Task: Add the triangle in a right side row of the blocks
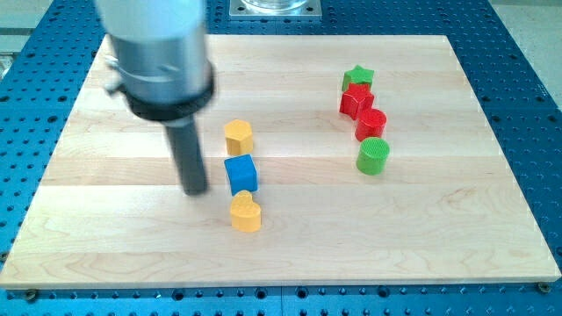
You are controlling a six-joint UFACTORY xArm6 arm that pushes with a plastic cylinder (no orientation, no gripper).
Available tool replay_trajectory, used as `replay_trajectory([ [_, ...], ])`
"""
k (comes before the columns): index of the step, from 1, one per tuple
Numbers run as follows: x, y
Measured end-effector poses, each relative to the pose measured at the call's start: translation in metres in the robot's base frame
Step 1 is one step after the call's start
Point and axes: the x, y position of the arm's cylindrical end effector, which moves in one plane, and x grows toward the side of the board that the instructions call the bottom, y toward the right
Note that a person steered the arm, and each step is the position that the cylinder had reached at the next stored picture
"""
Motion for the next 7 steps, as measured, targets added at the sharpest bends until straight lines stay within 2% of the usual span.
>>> replay_trajectory([
  [2,-0.152,-0.120],
  [3,-0.182,-0.102],
  [4,-0.164,-0.050],
  [5,-0.134,-0.026],
  [6,-0.180,-0.110],
  [7,-0.140,-0.138],
])
